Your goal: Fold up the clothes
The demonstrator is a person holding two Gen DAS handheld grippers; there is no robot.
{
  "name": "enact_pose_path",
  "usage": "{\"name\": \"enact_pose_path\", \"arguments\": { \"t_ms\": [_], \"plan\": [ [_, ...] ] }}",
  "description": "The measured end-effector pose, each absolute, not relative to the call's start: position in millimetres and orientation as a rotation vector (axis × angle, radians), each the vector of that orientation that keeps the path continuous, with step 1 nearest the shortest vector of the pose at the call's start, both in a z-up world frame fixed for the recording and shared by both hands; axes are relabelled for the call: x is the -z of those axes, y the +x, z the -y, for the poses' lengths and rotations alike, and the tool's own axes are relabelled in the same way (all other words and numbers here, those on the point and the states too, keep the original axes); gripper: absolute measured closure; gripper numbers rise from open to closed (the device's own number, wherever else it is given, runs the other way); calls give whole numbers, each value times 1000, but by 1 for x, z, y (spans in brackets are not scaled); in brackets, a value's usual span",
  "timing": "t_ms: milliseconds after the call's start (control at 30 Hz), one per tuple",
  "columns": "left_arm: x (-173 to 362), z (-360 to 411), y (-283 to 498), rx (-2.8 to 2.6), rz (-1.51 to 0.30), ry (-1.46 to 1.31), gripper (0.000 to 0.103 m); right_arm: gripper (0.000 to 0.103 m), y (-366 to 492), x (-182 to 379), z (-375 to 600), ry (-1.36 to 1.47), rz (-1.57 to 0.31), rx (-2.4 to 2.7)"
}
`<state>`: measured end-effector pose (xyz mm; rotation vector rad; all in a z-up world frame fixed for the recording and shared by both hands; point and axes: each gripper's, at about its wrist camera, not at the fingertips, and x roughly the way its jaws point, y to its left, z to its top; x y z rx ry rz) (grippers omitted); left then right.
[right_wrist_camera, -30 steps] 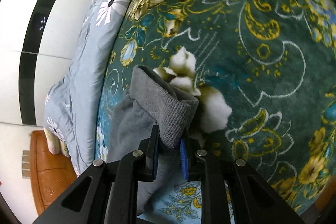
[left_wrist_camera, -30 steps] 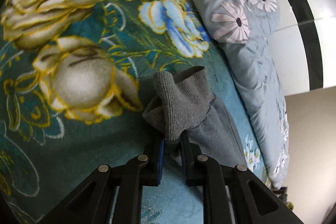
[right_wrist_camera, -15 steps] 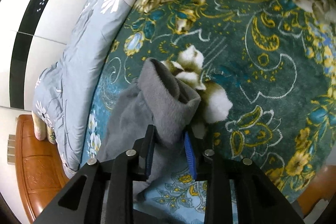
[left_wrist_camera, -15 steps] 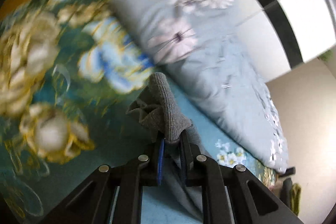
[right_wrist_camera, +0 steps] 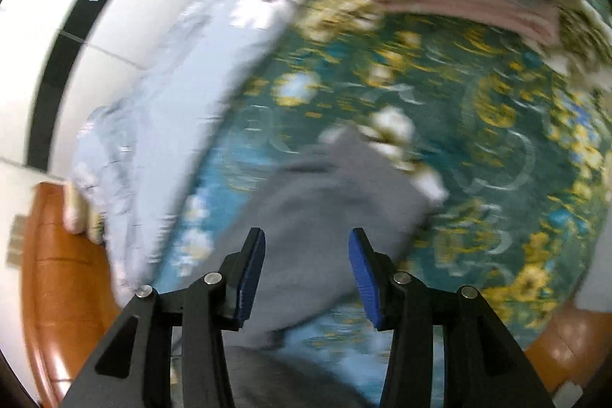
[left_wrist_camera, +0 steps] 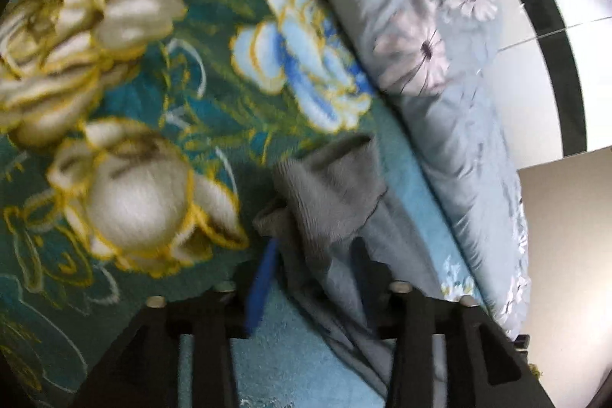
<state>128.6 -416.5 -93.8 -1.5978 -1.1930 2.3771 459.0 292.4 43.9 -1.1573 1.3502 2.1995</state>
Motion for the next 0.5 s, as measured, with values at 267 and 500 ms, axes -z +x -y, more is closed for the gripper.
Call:
{"name": "enact_pose_path", "arguments": {
  "t_ms": [267,500],
  "plan": [
    [94,416,106,-2404,1169,-1637,57,52,391,-69,-205,-1111,-1623,-2492],
    [66,381,104,-2601,698,-1619,95,52,328,-34,-126,-1398,-1684,-2460]
  ]
}}
